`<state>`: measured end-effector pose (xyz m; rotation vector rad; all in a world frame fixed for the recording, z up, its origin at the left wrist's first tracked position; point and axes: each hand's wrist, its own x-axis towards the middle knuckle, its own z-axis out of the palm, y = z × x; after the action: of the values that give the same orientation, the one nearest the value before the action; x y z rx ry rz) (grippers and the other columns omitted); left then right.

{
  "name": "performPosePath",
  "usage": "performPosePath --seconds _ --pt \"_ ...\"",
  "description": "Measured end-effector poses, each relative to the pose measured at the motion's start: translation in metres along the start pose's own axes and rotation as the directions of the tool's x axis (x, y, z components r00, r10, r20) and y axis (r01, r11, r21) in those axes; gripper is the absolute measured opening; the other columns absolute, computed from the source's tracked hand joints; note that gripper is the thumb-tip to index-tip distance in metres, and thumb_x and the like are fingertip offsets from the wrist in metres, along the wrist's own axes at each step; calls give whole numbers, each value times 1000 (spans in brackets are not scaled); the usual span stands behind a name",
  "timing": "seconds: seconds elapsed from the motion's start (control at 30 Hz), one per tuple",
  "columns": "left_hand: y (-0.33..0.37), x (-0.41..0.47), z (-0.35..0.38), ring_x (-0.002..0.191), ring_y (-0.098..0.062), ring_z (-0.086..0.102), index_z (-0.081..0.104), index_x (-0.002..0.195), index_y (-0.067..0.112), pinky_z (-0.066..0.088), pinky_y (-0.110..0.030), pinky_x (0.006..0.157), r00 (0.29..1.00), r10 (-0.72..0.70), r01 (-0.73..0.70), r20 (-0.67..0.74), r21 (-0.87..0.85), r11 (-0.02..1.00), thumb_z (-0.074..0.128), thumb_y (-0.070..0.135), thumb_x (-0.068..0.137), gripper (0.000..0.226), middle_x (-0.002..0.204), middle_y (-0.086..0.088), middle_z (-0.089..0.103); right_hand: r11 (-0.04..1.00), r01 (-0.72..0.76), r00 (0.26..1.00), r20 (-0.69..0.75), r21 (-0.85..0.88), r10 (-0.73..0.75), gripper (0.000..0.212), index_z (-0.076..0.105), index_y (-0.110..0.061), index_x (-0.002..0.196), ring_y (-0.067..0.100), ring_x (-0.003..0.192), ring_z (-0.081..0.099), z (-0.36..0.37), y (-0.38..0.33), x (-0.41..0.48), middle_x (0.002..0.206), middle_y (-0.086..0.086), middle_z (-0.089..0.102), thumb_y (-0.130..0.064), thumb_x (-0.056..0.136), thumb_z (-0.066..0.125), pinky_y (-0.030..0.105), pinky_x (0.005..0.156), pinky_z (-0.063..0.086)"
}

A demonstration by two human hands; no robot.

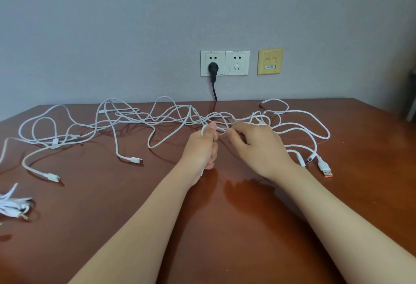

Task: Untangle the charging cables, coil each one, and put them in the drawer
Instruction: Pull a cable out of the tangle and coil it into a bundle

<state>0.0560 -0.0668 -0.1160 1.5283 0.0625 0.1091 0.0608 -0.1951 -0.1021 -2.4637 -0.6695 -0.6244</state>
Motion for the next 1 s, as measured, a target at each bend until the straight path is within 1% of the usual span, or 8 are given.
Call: performPosePath --seconds 0.13,0.27,0.33,0.4,0.47,0.67,0.8,1.0 --pt "0 0 -1 29 -7 21 39 69 15 15 -12 36 1000 17 -17 -16 42 999 32 36 102 39 37 7 32 1000 8 997 -79 -3 -8 30 55 -15 79 31 76 51 -1 -2 0 70 4 55 -35 97 40 33 60 33" --pt "-1 1 -2 29 -6 22 42 72 15 15 -13 34 999 4 -4 -52 -7 1000 33 36 101 38 37 7 33 999 -33 999 1 -40 33 27 52 -16 78 27 75 49 4 0 0 66 -1 50 -33 95 40 32 62 34" --pt "-1 1 -2 29 -6 22 44 74 15 15 -13 34 998 -8 5 -70 -33 999 35 35 101 35 37 7 33 993 -90 994 68 73 85 24 58 -18 81 23 72 51 7 1 2 63 -3 51 -29 94 42 32 65 38" --pt "0 2 -3 28 -6 22 45 76 15 15 -13 34 997 -17 13 -69 -57 998 35 33 101 32 36 7 33 894 -231 963 221 384 154 23 60 -19 80 17 56 46 9 3 4 57 -3 49 -23 95 43 30 61 38" --pt "1 2 -4 28 -6 22 45 78 15 14 -14 34 998 -28 23 -56 -81 996 35 33 102 31 37 7 32 691 -412 889 427 594 163 27 62 -14 82 13 42 37 5 6 6 52 2 47 -20 98 40 24 47 34" --pt "2 1 -7 26 -5 20 46 77 14 13 -11 34 1000 -25 25 12 3 1000 32 33 102 34 36 6 31 444 -628 771 591 639 239 40 62 -12 81 15 46 54 -6 14 10 58 3 63 -31 100 33 22 48 46" --pt "1 -3 -2 28 -6 20 48 75 13 15 -11 35 982 -29 -12 186 218 976 37 37 100 36 41 2 32 488 -591 798 555 642 236 34 59 -13 88 16 50 53 -6 11 9 64 4 63 -40 96 42 26 53 50" --pt "2 -5 -3 28 -7 19 49 65 11 14 -12 34 958 27 -92 286 217 972 46 41 92 41 38 -1 32 693 -446 864 475 567 167 36 52 -14 82 9 37 40 -10 2 7 60 0 54 -46 94 42 20 38 40"
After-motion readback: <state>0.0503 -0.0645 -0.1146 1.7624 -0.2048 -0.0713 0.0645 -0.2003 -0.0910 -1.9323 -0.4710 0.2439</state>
